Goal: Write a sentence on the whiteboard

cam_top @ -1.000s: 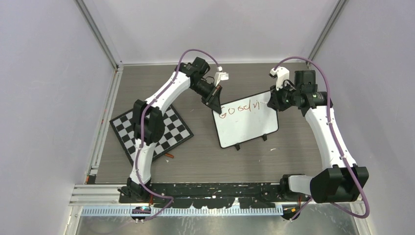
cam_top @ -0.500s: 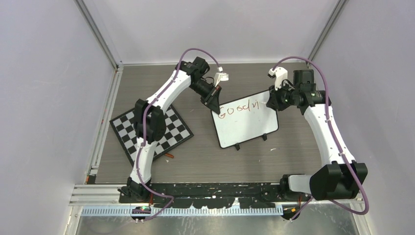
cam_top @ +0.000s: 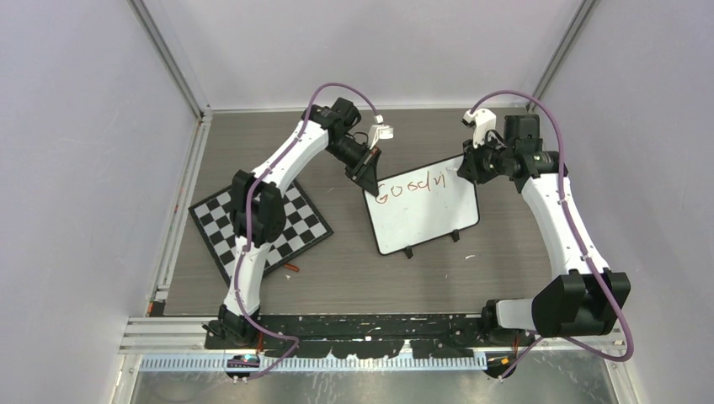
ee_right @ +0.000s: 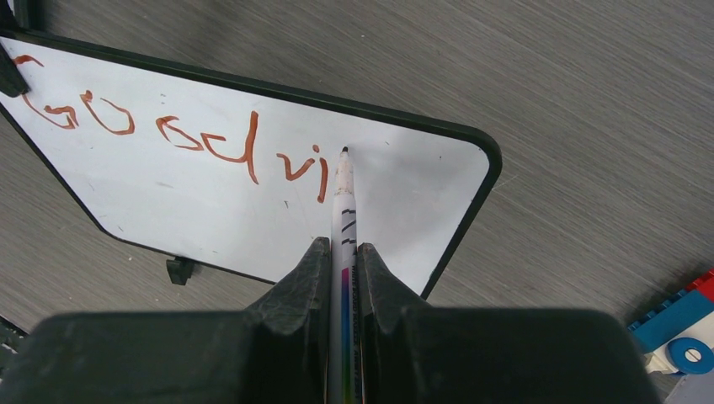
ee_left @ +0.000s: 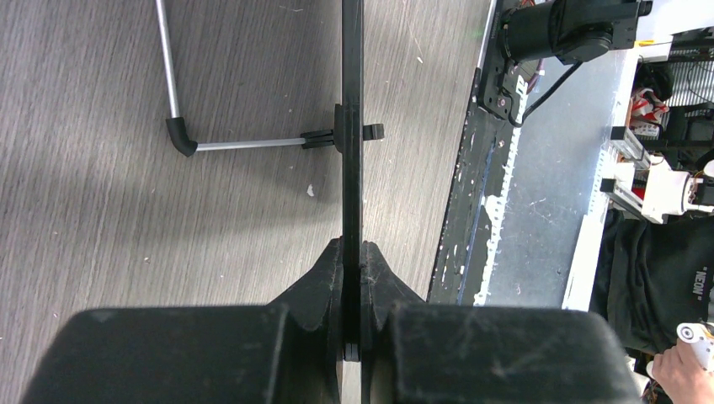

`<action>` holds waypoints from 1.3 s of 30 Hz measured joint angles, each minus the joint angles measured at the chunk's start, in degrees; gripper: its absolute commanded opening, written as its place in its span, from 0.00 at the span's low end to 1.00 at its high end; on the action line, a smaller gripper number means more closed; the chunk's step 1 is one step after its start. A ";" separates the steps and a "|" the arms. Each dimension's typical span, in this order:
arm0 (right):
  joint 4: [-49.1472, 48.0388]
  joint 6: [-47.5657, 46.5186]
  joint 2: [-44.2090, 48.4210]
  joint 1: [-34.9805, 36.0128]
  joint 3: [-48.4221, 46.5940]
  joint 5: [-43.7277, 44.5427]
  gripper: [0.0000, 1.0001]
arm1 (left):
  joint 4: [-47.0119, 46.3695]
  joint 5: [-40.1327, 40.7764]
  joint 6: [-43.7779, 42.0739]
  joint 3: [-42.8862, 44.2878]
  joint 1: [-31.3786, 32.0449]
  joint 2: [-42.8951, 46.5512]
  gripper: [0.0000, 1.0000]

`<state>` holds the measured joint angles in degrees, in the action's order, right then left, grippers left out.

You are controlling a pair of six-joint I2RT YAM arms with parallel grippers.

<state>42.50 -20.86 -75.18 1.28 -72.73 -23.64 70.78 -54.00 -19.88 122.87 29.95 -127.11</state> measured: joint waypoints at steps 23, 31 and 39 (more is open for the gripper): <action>-1.25 -0.20 0.02 0.00 2.99 1.51 0.00 | -0.20 0.61 0.35 0.00 0.02 0.00 0.00; -0.07 -0.85 0.70 0.00 6.21 1.51 0.00 | -0.17 0.87 0.46 0.00 0.02 0.00 0.00; 0.00 -0.81 0.72 0.00 5.73 1.57 0.00 | -0.17 0.85 0.46 0.00 0.02 0.00 0.00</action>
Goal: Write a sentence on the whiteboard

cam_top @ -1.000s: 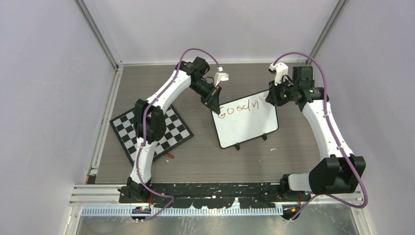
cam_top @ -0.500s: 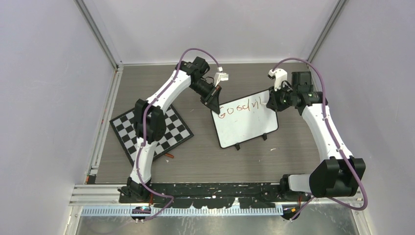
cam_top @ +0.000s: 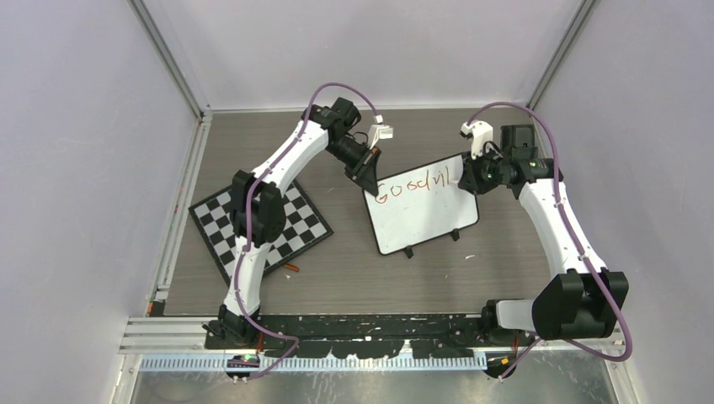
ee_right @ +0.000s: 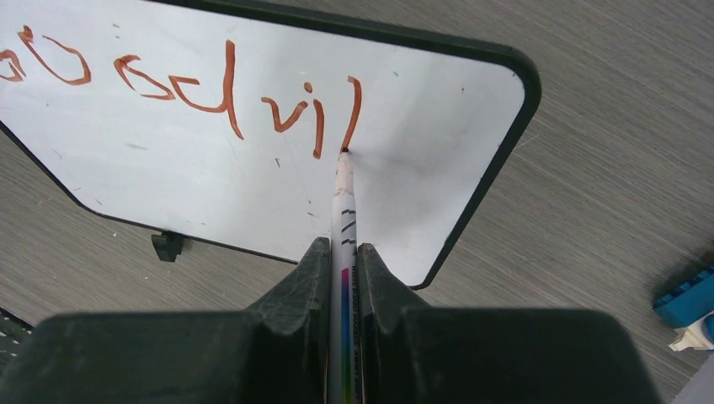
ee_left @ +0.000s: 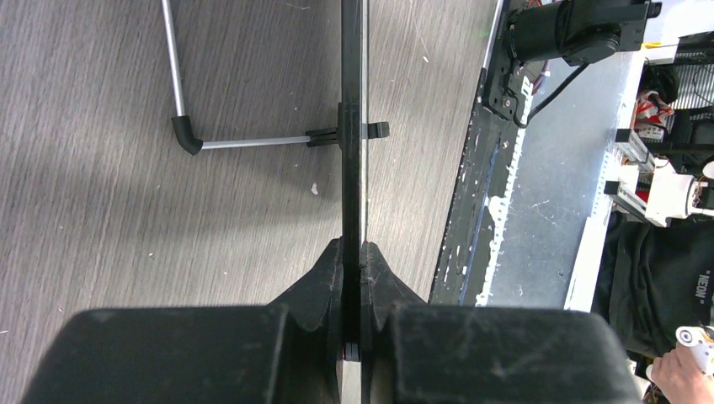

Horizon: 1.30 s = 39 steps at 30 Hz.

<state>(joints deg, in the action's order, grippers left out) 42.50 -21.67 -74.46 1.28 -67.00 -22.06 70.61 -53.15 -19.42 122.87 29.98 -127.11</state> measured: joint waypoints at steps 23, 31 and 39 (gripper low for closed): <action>-1.18 0.59 -1.16 0.00 -3.67 2.91 0.00 | 0.00 0.04 0.00 0.00 0.00 0.00 0.00; 0.24 0.61 -1.16 0.02 -2.43 1.33 0.00 | -0.02 0.04 0.07 0.00 0.00 0.00 0.00; 1.44 0.61 -1.16 1.18 -2.40 0.28 0.00 | -0.02 0.00 0.02 0.00 0.00 0.00 0.00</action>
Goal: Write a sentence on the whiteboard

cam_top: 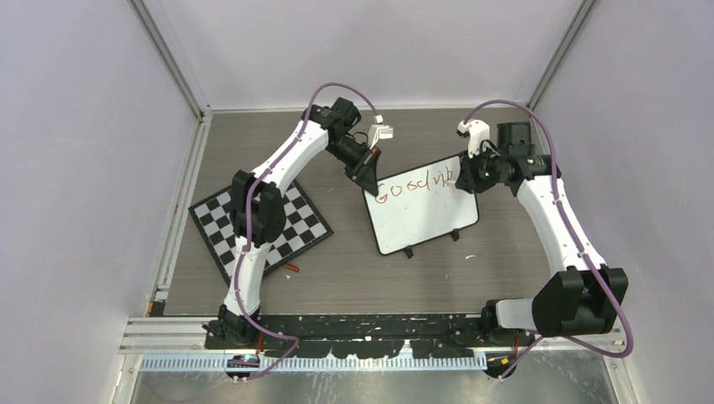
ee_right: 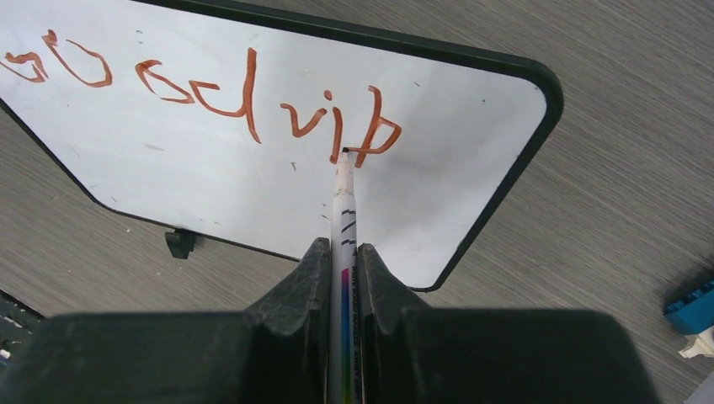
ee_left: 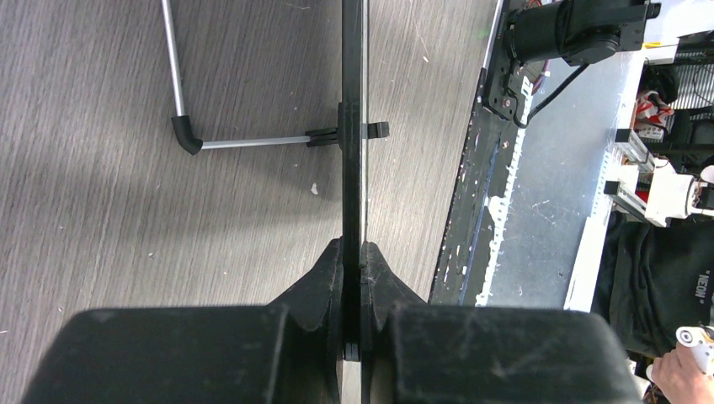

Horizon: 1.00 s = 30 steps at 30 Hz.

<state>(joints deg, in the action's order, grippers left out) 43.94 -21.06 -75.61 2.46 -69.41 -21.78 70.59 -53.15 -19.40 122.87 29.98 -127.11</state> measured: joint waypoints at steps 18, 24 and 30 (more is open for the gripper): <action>1.55 -0.24 1.64 -5.09 -1.79 -1.31 0.00 | 0.00 -0.02 -0.09 0.00 0.00 0.00 0.00; 1.49 0.02 0.20 -4.81 -2.75 -1.99 0.00 | 0.00 -0.02 -0.07 0.00 0.00 0.00 0.00; 1.42 0.20 -1.46 -4.26 -2.82 -2.10 0.00 | 0.00 -0.02 -0.07 0.00 0.00 0.00 0.00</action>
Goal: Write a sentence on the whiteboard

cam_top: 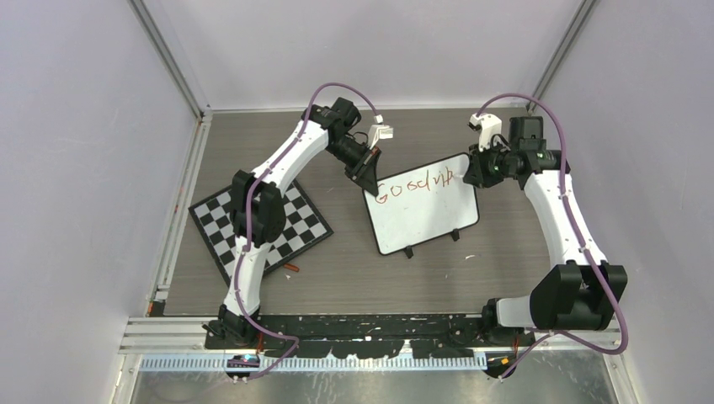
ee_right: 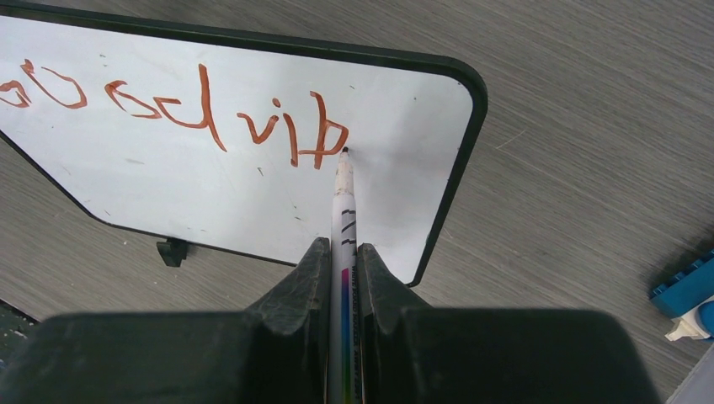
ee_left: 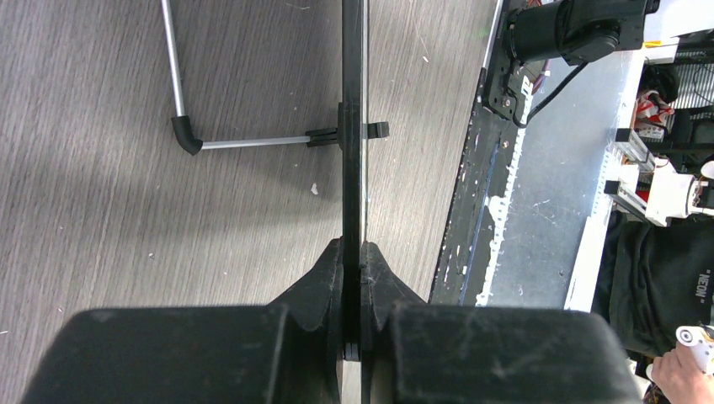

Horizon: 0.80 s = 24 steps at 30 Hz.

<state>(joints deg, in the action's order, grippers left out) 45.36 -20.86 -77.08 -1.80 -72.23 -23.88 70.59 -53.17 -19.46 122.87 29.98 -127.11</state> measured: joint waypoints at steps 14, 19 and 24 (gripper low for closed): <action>-0.90 0.00 -0.48 0.24 -0.17 3.78 0.00 | -0.07 0.04 0.17 0.00 0.00 0.00 0.00; -1.33 0.20 -0.55 0.24 -0.76 4.81 0.00 | -0.04 0.04 0.17 0.00 0.00 0.00 0.00; -1.66 0.63 -0.85 0.24 -1.60 4.24 0.00 | -0.04 0.04 0.15 0.00 0.00 0.00 0.00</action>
<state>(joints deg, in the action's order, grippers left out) 43.70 -20.23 -77.93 -1.56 -73.82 -19.64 70.54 -53.12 -19.31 122.87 29.98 -127.11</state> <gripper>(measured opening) 0.176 0.056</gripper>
